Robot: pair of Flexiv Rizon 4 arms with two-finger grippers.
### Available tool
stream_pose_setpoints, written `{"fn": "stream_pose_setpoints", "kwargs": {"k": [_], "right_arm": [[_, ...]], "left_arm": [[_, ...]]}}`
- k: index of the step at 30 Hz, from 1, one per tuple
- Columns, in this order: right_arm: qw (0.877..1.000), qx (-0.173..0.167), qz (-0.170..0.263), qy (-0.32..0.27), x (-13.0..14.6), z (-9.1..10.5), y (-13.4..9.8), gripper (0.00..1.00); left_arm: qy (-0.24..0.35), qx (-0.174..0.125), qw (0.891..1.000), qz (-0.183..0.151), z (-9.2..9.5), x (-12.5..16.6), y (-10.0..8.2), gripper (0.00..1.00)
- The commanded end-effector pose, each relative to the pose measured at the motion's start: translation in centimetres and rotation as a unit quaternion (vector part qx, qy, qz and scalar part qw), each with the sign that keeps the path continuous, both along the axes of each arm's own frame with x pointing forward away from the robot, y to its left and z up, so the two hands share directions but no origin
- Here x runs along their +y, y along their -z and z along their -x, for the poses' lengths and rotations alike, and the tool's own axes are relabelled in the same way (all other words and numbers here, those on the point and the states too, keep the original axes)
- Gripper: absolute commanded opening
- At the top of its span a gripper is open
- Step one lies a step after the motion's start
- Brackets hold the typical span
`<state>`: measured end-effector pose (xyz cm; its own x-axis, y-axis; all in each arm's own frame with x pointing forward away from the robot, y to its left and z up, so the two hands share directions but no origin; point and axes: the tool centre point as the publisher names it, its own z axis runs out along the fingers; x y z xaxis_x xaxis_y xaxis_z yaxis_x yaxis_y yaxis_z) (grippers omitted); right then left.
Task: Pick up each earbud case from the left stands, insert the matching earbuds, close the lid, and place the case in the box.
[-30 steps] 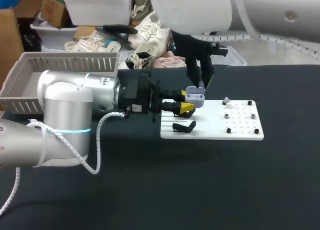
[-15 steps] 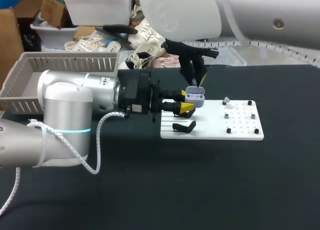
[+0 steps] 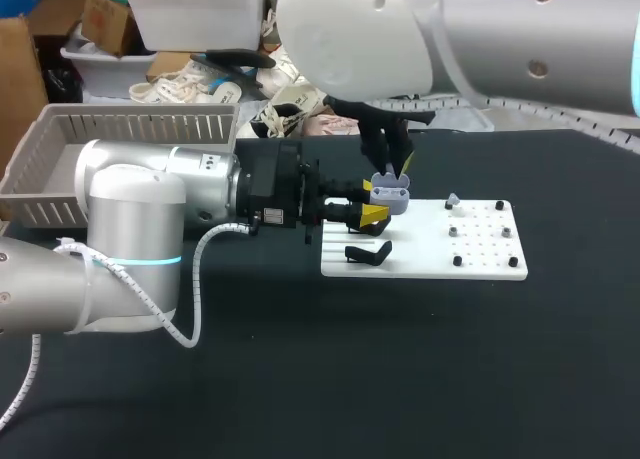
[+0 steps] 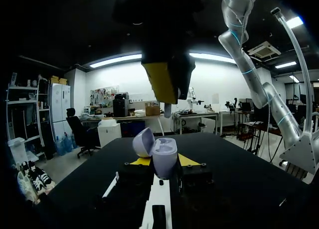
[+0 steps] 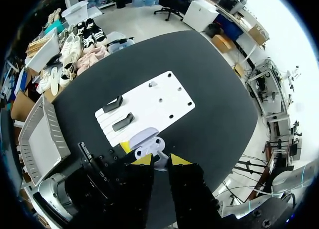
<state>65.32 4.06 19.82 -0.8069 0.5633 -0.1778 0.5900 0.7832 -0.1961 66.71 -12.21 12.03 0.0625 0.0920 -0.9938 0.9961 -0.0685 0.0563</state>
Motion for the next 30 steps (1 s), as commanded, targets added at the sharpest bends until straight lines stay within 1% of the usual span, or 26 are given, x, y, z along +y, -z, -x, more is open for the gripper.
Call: {"fn": "stream_pose_setpoints", "kwargs": {"k": [1, 12, 30], "right_arm": [[1.000, 0.004, 0.000, -0.004, 0.2, 0.0, 0.4, 0.00], [1.000, 0.009, 0.001, -0.002, -0.2, -0.3, 1.4, 0.00], [1.000, 0.016, 0.002, -0.003, -0.6, -0.5, 2.3, 0.00]], "left_arm": [[-0.003, -0.001, 1.000, 0.000, 0.1, 0.0, 0.0, 0.00], [-0.003, -0.001, 1.000, 0.000, 0.1, 0.0, 0.0, 0.00], [-0.003, -0.001, 1.000, 0.000, 0.1, 0.0, 0.0, 0.00]]}}
